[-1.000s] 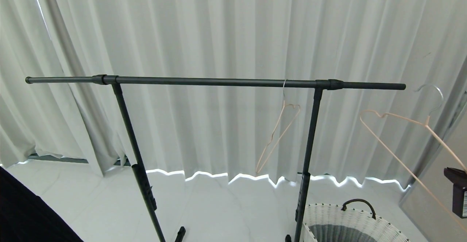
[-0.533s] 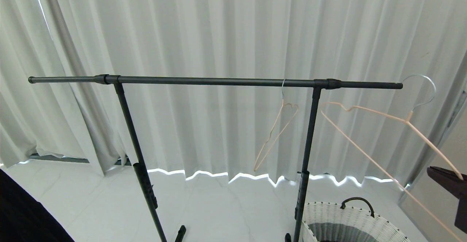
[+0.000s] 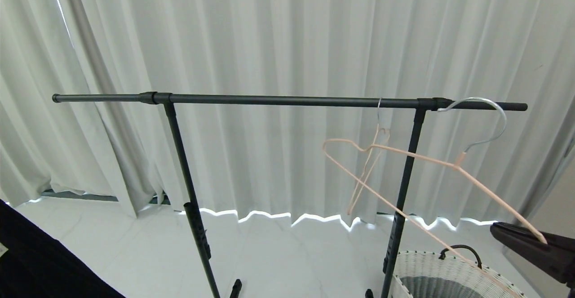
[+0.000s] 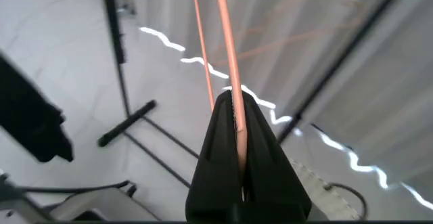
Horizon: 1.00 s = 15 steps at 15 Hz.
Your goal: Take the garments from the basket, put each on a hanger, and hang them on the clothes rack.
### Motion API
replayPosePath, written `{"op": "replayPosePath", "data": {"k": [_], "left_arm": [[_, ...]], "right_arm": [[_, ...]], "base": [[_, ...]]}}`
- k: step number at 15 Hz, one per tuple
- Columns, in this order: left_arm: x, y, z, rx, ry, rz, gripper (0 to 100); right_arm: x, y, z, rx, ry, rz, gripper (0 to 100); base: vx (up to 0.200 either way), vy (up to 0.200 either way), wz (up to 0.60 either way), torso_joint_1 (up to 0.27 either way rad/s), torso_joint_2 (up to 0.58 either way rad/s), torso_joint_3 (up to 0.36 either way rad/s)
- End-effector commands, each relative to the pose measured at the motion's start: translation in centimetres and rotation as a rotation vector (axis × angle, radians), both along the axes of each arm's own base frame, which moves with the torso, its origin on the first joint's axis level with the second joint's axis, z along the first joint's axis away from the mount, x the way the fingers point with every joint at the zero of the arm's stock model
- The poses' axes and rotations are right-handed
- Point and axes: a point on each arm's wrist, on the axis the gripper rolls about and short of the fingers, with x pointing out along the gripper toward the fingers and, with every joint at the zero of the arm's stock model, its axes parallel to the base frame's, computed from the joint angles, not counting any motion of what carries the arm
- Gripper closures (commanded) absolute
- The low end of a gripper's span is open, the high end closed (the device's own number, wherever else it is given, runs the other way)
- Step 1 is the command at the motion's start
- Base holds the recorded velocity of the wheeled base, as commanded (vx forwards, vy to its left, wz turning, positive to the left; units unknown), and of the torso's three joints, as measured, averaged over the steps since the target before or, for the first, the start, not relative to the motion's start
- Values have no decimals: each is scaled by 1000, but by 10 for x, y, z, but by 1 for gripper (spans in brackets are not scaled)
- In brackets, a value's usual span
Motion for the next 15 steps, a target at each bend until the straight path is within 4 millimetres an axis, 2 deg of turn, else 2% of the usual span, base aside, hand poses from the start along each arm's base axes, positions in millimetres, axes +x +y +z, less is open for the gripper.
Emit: {"op": "replayPosePath", "data": {"k": [1,2,4,7,9,12,15], "left_arm": [[1,-1,0,3,4,-2,100],[1,-1,-2,7,8,-5,100],[1,-3,-8,22,26,-33,100],[6,-8,-18,45,60,-47,100],[23,-23,-21,18,56,-30,100],[52,-49,-33,-39,100,57,100],[63,-60,-41,-45,131,81,100]], "right_arm": [[2,19,-2,-18,20,77,100],[1,30,-4,-6,26,117,100],[-2,53,-7,35,64,196,100],[-12,82,-23,101,186,272,100],[-18,96,-23,162,212,312,100],[-28,100,-24,183,243,360,100],[-38,97,-20,218,264,402,100]], "base": [[0,200,0,2,2,2],[0,200,0,-2,-2,2],[0,0,0,0,0,0],[0,0,0,0,0,0],[0,0,0,0,0,0],[0,0,0,0,0,0],[0,0,0,0,0,0]]}}
